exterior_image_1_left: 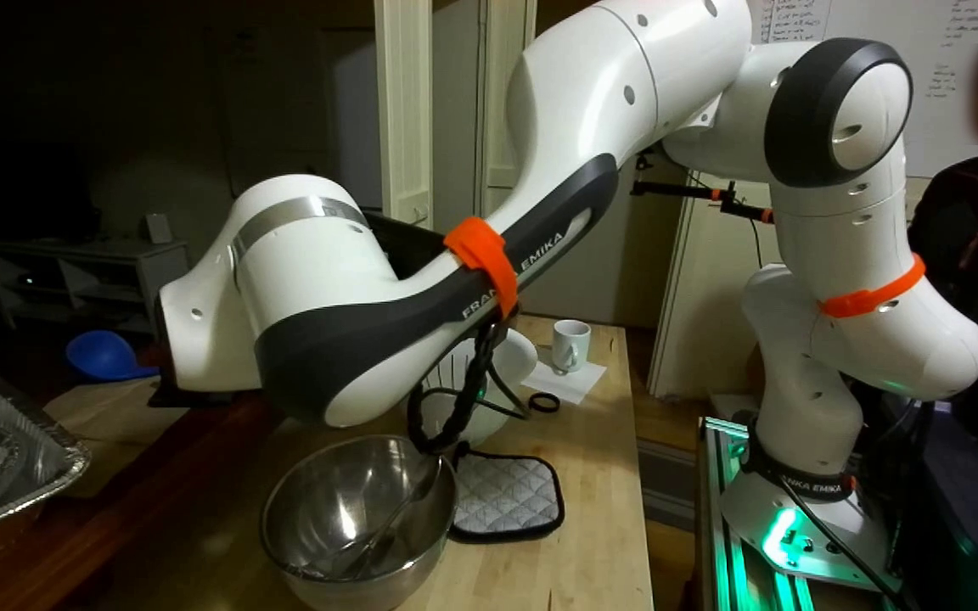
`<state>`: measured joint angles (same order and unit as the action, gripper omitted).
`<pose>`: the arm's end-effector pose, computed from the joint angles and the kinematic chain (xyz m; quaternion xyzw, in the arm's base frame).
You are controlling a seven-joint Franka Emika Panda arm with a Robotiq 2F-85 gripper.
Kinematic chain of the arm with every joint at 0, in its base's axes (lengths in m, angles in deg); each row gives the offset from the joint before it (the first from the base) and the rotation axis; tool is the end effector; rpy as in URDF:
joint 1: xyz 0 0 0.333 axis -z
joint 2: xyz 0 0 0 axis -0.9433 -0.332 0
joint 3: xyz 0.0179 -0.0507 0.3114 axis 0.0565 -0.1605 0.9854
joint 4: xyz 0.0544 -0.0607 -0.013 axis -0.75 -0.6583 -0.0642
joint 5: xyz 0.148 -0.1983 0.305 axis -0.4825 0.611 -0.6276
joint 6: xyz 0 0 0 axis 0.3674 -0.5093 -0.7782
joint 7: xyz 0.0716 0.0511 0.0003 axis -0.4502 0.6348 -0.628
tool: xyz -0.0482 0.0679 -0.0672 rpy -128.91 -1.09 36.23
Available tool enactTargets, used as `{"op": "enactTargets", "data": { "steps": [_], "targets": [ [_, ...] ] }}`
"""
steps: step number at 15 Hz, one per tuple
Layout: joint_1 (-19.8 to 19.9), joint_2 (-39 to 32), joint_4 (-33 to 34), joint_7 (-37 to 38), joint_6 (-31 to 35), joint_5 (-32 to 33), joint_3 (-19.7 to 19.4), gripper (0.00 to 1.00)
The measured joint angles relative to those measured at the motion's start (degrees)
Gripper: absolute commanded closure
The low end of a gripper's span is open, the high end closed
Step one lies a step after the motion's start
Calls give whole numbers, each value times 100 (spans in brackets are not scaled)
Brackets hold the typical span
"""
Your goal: Remove the silver spoon from the silver bowl and put it in the white mug on the upper counter.
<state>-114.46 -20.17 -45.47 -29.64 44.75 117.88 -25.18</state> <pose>0.4627 0.3036 0.3669 0.6568 0.4190 -0.5199 0.3504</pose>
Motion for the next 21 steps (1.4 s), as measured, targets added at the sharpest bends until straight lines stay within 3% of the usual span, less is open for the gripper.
{"op": "enactTargets", "data": {
  "steps": [3,6,10,14,18,21],
  "targets": [
    [90,12,1,10,5,131,154,99],
    [466,37,-77,-137,30,1160,898,99],
    [858,372,-311,-612,547,2395,1551,99],
    [1628,1107,-213,-1354,1162,2413,1903,99],
    [2432,1713,271,-2670,1351,2127,1879,94],
    [2597,1786,400,-2915,1365,2022,1868,99]
  ]
}}
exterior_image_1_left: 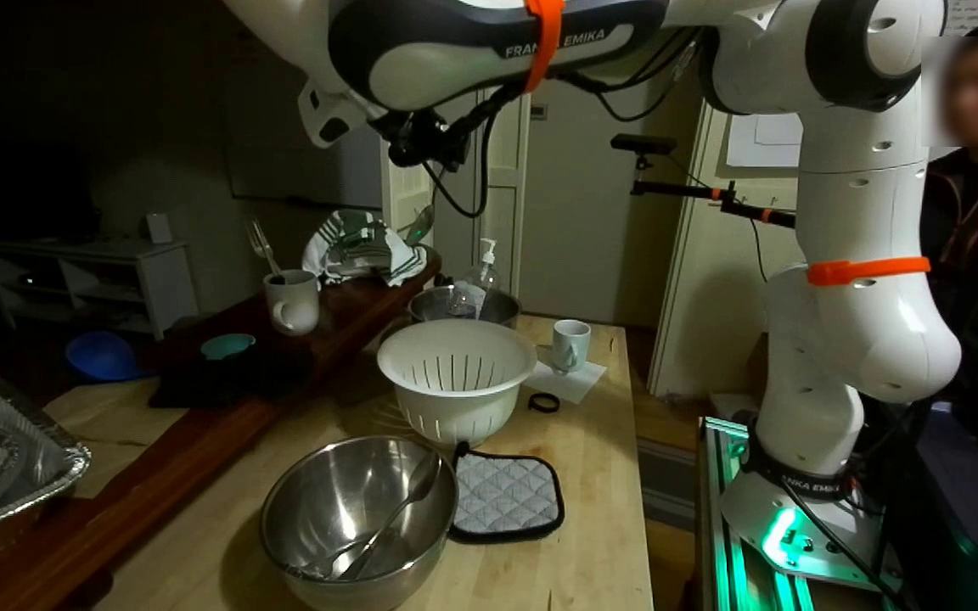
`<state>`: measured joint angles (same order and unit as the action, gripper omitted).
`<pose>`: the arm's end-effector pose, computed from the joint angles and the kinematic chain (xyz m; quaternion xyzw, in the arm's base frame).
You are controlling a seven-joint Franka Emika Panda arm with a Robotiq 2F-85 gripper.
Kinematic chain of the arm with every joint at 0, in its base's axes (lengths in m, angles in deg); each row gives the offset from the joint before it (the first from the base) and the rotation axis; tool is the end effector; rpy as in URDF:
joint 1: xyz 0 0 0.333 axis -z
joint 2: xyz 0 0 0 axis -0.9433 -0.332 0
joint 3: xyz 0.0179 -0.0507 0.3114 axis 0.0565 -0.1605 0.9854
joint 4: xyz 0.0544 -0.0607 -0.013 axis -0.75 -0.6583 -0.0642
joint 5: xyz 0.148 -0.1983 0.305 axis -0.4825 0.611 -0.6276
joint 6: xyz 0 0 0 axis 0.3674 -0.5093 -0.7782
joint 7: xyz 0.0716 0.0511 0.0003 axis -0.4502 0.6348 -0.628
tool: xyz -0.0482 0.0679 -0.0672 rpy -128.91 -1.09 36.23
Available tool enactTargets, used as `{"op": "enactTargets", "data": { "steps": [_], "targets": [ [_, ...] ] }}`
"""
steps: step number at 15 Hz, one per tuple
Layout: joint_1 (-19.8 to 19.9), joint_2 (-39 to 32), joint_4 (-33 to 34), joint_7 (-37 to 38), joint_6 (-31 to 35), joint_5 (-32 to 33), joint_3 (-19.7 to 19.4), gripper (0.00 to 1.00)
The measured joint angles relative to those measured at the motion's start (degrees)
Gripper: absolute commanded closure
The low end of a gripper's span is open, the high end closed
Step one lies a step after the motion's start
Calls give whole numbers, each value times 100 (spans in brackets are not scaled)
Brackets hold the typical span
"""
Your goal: Remove the silver spoon from the silver bowl and put it in the white mug on the upper counter.
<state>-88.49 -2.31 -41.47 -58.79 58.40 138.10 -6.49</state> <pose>0.5302 0.1975 0.5861 0.6568 0.5652 -0.3559 0.3500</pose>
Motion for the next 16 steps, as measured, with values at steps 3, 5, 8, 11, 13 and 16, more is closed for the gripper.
{"op": "enactTargets", "data": {
  "steps": [3,5,8,11,13,16],
  "targets": [
    [-44,-56,0,29,0,42,23,99],
    [-38,-74,7,-205,326,553,17,99],
    [53,-106,132,-1104,1171,1428,-89,99],
    [320,-191,407,-1877,2558,1675,-266,99],
    [530,-347,644,-2234,3551,1633,-375,99],
    [694,-788,1119,-2451,3973,1450,-514,94]
  ]
}}
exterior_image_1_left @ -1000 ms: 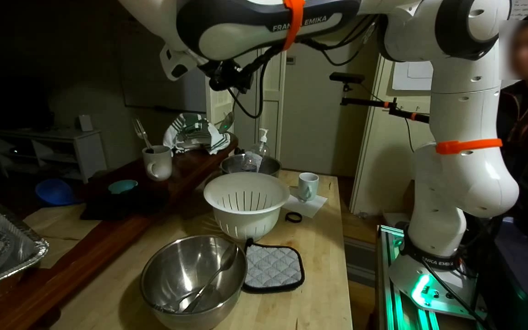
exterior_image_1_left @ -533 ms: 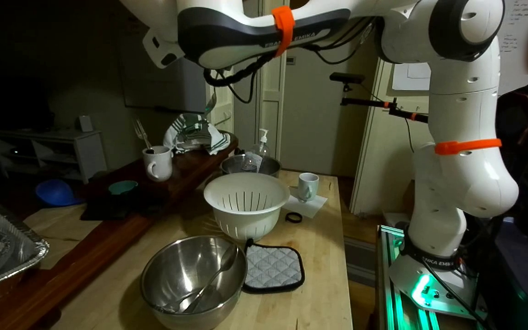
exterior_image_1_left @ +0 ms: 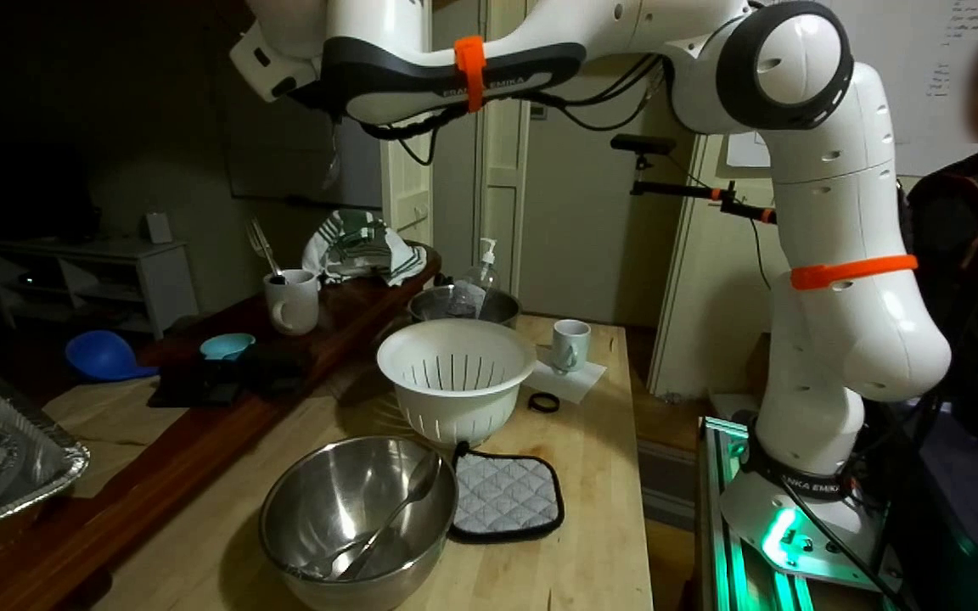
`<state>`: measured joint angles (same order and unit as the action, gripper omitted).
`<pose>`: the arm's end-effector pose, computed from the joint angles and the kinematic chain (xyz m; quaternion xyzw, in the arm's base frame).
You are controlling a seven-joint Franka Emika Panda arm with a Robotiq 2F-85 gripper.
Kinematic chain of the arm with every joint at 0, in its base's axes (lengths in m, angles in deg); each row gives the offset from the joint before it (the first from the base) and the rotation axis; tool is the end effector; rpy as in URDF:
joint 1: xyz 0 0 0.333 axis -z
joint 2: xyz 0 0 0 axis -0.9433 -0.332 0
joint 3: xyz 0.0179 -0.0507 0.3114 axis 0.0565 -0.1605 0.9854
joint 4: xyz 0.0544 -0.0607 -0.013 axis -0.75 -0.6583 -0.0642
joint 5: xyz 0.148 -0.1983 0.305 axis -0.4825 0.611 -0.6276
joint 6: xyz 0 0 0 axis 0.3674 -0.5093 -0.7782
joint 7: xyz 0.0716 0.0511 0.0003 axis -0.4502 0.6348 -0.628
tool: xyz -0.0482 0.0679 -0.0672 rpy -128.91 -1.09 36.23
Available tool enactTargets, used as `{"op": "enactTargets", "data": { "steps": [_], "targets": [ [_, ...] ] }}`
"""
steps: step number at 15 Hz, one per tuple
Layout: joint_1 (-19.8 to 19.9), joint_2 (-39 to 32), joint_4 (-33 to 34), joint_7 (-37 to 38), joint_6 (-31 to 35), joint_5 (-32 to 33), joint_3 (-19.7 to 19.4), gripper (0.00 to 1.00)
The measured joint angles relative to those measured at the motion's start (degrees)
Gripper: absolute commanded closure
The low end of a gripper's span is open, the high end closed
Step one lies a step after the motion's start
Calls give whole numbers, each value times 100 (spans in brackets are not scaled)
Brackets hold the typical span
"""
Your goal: Remove the silver spoon from the silver bowl and put it in the white mug on the upper counter.
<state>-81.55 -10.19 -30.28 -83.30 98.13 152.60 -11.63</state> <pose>0.6675 0.1451 0.6311 0.4627 0.7030 -0.2288 0.4893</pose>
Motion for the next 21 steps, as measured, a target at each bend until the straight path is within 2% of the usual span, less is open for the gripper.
{"op": "enactTargets", "data": {
  "steps": [5,10,17,21],
  "targets": [
    [-60,-285,292,-3,-72,30,-52,99],
    [-379,-767,609,434,-507,616,-409,99],
    [-666,-2452,2092,314,-472,897,-534,99],
    [-780,-3050,2809,-10,-467,919,-539,99]
  ]
}}
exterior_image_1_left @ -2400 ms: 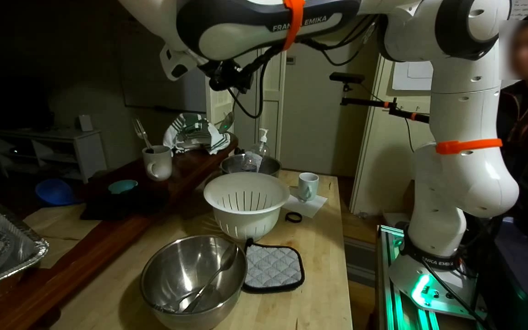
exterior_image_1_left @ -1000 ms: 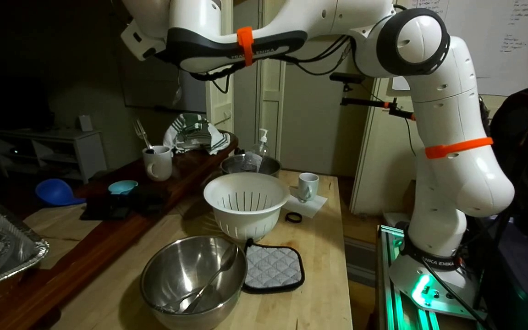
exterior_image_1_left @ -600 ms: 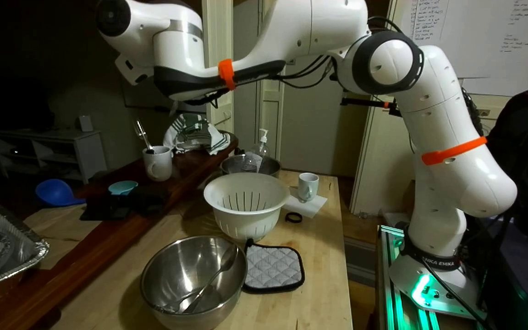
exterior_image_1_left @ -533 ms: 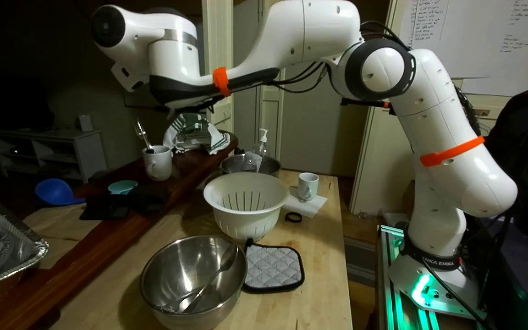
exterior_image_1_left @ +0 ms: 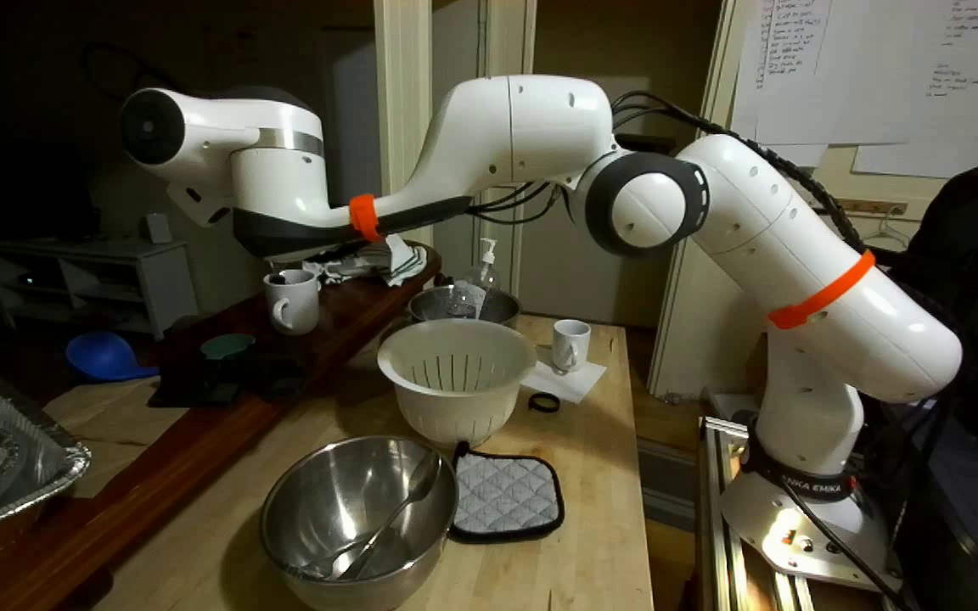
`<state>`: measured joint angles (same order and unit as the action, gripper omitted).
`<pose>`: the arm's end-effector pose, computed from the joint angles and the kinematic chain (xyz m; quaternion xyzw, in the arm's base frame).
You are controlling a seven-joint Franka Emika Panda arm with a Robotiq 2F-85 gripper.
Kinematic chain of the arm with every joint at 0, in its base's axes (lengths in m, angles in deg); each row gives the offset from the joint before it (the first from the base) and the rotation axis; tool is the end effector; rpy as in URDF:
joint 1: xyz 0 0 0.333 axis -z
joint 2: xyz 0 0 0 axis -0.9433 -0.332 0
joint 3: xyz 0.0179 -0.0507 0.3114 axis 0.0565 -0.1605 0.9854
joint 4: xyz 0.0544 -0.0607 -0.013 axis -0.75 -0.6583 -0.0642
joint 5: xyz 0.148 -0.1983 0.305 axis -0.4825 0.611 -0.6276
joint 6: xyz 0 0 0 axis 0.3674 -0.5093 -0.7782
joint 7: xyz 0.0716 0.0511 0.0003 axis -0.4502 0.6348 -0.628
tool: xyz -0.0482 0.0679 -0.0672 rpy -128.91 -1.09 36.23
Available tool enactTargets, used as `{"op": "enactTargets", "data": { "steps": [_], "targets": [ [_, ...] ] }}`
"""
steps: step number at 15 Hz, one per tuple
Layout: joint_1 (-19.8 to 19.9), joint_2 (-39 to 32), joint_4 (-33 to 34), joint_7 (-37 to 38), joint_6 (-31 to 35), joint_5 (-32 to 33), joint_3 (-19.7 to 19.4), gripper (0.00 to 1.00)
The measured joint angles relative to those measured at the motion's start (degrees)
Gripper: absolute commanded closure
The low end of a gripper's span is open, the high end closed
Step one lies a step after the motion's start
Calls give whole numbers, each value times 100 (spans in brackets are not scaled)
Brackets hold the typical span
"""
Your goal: Remove the silver spoon from the silver bowl and put it in the white mug on the upper counter.
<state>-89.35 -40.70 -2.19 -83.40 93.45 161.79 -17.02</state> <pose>0.7646 0.1944 0.4881 0.4323 0.6730 -0.3025 0.5184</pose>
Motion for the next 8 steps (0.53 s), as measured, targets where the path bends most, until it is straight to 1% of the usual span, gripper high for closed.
{"op": "enactTargets", "data": {
  "steps": [4,8],
  "targets": [
    [-10,-331,434,-433,-28,-13,3,99],
    [-8,-509,593,-710,-204,-43,11,99]
  ]
}}
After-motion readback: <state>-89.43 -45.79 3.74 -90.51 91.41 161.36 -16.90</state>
